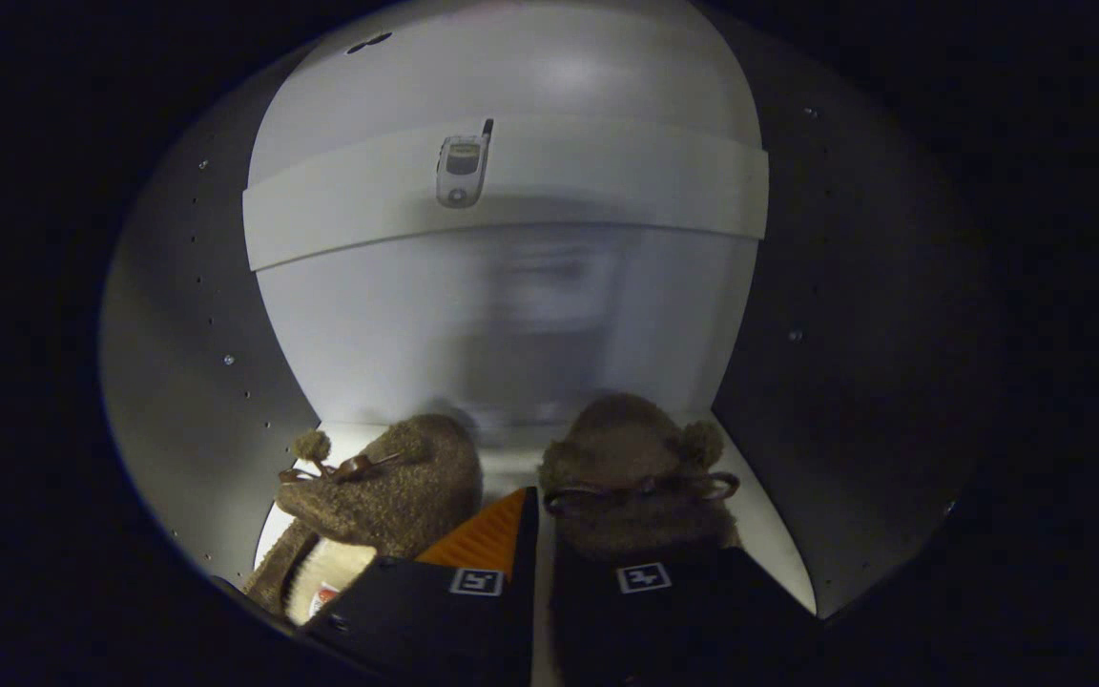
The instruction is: Open the shoe cabinet door, grab the shoes and put them into the shoe cabinet, then close the shoe cabinet door.
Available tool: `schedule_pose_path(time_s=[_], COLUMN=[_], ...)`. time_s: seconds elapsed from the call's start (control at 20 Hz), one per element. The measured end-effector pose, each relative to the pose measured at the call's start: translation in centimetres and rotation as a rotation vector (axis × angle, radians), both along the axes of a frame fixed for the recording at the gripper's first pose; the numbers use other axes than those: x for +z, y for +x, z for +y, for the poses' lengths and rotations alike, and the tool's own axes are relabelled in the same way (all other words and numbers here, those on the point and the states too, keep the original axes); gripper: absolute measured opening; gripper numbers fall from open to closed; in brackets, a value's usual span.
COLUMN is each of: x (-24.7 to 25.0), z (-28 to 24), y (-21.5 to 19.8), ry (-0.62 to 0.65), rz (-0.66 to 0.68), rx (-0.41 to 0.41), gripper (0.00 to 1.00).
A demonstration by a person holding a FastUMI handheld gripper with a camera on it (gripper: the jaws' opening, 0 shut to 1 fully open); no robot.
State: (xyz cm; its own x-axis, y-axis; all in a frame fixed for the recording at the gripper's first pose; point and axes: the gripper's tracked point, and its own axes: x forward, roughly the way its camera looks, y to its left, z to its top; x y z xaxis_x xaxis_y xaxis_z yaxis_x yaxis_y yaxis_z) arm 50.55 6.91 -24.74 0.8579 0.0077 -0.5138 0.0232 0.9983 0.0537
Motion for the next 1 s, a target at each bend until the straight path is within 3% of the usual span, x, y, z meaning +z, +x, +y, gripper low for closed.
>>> schedule_pose_path(time_s=[0.35,0.4,0.45,0.7,1.0], x=[3.0,3.7,4.3,10.0,19.5], z=[0.5,0.3,0.4,0.1,-1.3], y=[-4.6,-5.3,-5.7,-9.5,-21.2], ry=[-0.054,-0.056,-0.052,0.006,0.025], rz=[0.007,-0.003,-0.014,-0.163,-0.479], rx=[0.050,0.054,0.054,0.042,-0.011], gripper=[0.80,0.95,1.00,0.98,0.98])
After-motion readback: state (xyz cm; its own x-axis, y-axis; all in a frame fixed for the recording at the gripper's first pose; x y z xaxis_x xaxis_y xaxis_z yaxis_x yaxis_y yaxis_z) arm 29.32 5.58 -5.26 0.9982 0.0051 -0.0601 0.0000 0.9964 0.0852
